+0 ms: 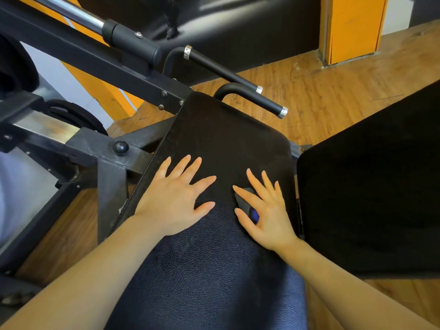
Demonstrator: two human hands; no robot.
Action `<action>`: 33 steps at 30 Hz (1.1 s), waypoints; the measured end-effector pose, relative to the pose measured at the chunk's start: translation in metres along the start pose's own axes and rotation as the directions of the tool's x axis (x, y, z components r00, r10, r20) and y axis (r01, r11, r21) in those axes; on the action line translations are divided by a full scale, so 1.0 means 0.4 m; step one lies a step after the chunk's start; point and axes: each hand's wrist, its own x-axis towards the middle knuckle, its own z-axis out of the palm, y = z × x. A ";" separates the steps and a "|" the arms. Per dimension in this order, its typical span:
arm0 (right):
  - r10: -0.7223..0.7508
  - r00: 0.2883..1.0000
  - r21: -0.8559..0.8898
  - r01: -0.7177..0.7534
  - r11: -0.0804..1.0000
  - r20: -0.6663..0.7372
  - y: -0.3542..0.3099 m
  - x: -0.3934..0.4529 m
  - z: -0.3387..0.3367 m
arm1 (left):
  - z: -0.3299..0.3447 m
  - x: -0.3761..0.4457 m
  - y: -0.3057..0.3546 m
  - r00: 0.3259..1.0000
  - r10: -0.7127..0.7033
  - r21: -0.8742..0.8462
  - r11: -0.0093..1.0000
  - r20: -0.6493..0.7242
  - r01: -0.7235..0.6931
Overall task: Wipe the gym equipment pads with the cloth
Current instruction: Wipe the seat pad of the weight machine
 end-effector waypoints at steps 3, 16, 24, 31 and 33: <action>0.072 0.997 0.060 -0.073 0.995 0.023 -0.025 -0.020 0.005 | -0.004 0.000 0.002 1.000 -0.004 0.008 1.000 0.018 0.004; 0.313 0.941 0.149 -0.294 0.944 -0.128 -0.067 0.146 0.042 | -0.005 0.002 0.002 0.999 0.006 0.005 1.000 0.032 -0.006; 0.089 0.996 0.123 -0.085 0.989 -0.028 -0.061 -0.089 0.022 | 0.000 -0.004 0.001 1.000 0.014 0.000 1.000 0.011 -0.014; 0.260 0.961 0.139 -0.246 0.959 -0.098 -0.095 0.167 0.038 | -0.006 0.000 0.000 1.000 0.011 0.000 1.000 0.016 -0.011; 0.213 0.975 0.128 -0.203 0.971 -0.071 -0.097 0.112 0.032 | -0.005 -0.003 0.002 1.000 0.009 0.006 1.000 0.015 -0.009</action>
